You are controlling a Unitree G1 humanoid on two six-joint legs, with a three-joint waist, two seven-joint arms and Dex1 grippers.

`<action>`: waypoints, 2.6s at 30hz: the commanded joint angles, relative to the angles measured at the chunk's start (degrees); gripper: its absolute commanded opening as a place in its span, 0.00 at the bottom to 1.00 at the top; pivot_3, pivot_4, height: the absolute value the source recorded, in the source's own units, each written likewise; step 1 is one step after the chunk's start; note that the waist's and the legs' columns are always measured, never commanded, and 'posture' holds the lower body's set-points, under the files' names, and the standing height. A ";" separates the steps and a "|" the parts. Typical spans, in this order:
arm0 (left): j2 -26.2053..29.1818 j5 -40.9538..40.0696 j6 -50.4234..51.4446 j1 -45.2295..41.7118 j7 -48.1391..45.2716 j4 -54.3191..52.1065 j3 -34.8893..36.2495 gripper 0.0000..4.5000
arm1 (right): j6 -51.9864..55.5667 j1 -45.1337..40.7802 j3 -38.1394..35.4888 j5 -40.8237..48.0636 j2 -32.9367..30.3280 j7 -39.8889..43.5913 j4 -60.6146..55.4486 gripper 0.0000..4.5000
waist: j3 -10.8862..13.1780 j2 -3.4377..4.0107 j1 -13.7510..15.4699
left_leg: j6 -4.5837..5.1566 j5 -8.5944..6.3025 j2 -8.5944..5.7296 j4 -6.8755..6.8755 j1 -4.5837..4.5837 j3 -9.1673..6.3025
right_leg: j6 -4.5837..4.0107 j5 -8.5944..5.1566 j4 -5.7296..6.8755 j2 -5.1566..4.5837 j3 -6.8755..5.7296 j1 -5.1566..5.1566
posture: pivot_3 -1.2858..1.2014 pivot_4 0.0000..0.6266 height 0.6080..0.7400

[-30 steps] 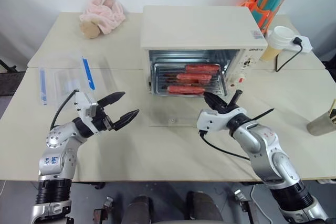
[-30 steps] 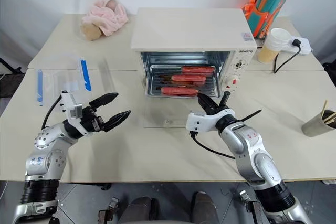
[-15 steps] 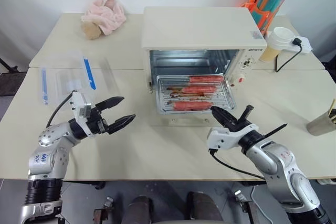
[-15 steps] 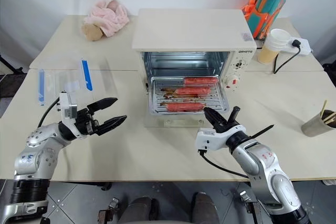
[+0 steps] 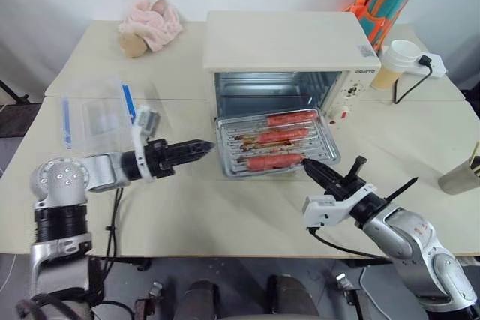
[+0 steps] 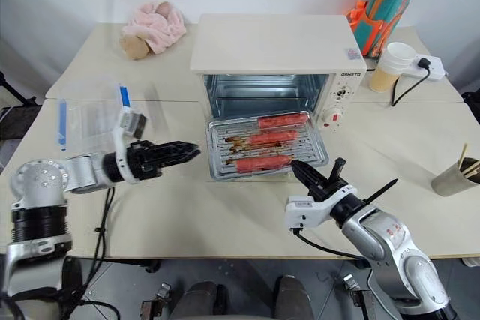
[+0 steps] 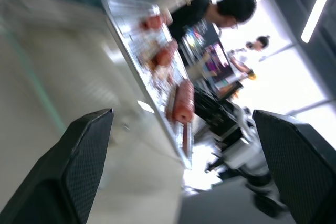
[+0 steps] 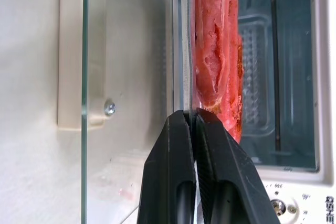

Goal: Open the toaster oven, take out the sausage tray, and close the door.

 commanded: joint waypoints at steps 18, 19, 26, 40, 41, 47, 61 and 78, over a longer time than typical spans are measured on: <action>-11.40 -11.63 7.12 -2.65 24.22 6.29 11.07 0.18 | -1.92 -2.45 -0.86 3.10 0.10 3.50 -3.47 0.00 | -0.06 -0.11 0.18 | -0.04 0.02 -0.02 -0.01 0.21 0.24 | 0.00 0.00 0.09 0.01 0.28 0.00 | 0.52 0.24 1.00; -11.17 -12.34 7.13 -2.57 24.57 6.59 10.79 0.11 | -1.77 -2.37 -0.80 3.67 0.09 3.94 -3.41 0.00 | -0.06 -0.11 0.16 | -0.04 0.02 -0.02 -0.01 0.21 0.24 | 0.00 0.00 0.10 0.01 0.28 0.00 | 0.52 0.24 1.00; -10.48 -18.01 7.15 -2.35 29.79 9.43 10.13 0.00 | -0.28 -2.69 -1.47 9.23 0.62 6.92 -4.18 0.12 | -0.07 -0.13 0.14 | -0.04 0.02 -0.02 -0.02 0.24 0.26 | 0.00 0.00 0.10 0.02 0.30 0.01 | 0.52 0.24 1.00; 3.74 -45.10 -0.35 1.90 42.18 13.59 0.23 0.00 | -1.39 4.93 -7.03 29.80 -4.44 16.09 -3.26 1.00 | -0.05 -0.20 0.12 | -0.05 0.01 0.00 -0.05 0.31 0.19 | -0.01 0.00 0.10 0.00 0.39 0.01 | 0.52 0.24 1.00; 6.64 -45.21 1.13 2.19 40.08 14.67 -0.47 0.00 | -1.40 6.04 -8.12 33.12 -4.70 17.29 -2.64 1.00 | -0.04 -0.21 0.02 | -0.05 0.02 0.01 -0.04 0.30 0.20 | -0.01 0.00 0.11 0.02 0.39 0.00 | 0.52 0.24 1.00; 21.34 -45.21 7.09 6.05 25.07 17.02 -8.16 0.00 | -1.55 10.23 -11.65 43.80 -5.90 22.11 1.96 0.87 | -0.05 -0.22 0.03 | -0.03 0.01 0.00 -0.11 0.40 0.35 | -0.03 0.00 0.01 0.08 0.58 0.00 | 0.52 0.24 1.00; 26.41 -43.97 -5.01 30.14 9.36 18.80 9.48 0.00 | -7.75 5.70 -13.76 42.79 -6.85 21.35 21.32 0.01 | -0.05 -0.28 -0.69 | -0.01 -0.01 0.09 -0.20 0.39 0.44 | -0.11 -0.04 -0.07 0.01 0.75 -0.08 | 0.52 0.24 1.00; 2.79 -45.21 -20.38 42.99 24.38 -1.86 28.50 0.00 | -6.11 -6.09 -6.93 44.67 -1.59 21.55 33.60 0.01 | -0.12 -0.40 -0.81 | 0.15 0.01 0.06 -0.13 0.41 0.48 | -0.07 -0.02 -0.15 -0.39 0.69 -0.02 | 0.52 0.24 1.00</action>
